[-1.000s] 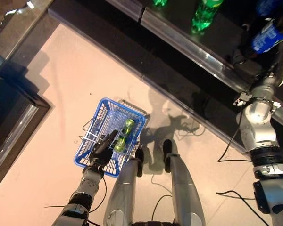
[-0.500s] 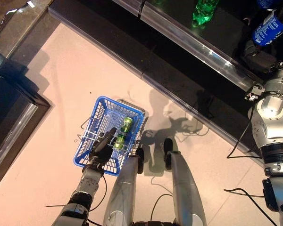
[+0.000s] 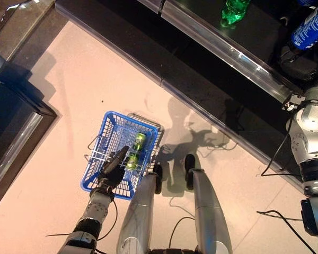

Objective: Pick up the drink and place into the basket.

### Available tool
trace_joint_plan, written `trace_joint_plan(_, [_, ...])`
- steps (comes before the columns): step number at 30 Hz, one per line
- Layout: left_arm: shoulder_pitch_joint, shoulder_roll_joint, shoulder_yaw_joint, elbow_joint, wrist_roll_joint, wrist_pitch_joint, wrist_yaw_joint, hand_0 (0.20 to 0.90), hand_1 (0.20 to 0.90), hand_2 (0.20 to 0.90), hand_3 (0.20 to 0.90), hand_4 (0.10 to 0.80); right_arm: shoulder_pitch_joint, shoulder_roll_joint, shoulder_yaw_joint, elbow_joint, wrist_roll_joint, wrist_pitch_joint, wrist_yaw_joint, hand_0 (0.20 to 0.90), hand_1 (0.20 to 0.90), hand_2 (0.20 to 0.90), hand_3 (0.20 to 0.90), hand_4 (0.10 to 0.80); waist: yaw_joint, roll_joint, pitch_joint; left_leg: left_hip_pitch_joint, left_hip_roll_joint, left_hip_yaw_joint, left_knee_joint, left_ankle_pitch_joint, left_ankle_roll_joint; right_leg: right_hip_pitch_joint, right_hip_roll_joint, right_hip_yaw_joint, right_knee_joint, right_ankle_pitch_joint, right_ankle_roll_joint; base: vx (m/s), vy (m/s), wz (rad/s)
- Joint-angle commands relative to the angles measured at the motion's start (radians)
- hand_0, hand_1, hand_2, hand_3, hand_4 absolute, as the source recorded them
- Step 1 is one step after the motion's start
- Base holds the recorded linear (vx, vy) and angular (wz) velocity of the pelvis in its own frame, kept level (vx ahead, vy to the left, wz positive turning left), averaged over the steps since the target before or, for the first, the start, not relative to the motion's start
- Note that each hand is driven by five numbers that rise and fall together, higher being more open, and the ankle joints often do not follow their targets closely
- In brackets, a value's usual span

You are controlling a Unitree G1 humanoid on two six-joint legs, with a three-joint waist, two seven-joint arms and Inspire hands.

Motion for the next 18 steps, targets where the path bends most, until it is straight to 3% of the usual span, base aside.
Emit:
trace_joint_plan(1, [0.099,0.079,0.006,-0.124,0.001,-0.027,-0.086,0.3,0.3,0.3,0.2,0.1,-0.143,-0.141,-0.026,-0.021,0.039,-0.08,-0.003,0.9,0.9,0.9,0.9,0.8,0.022,0.025,-0.021,0.03,-0.058,-0.104,-0.141,0.093,0.036,0.094,0.057,-0.047,-0.007,-0.054,-0.043,0.004,-0.033,0.01])
trace_joint_plan(18, [0.094,0.092,-0.005,-0.106,-0.006,-0.024,-0.103,0.3,0.3,0.3,0.2,0.1,-0.201,-0.124,-0.022,0.045,0.294,-0.125,0.145,0.9,0.9,0.9,0.9,0.8,0.044,0.024,-0.021,0.047,-0.047,-0.131,-0.222,0.136,0.021,0.111,0.05,-0.064,-0.045,-0.06,-0.045,0.009,-0.02,0.03])
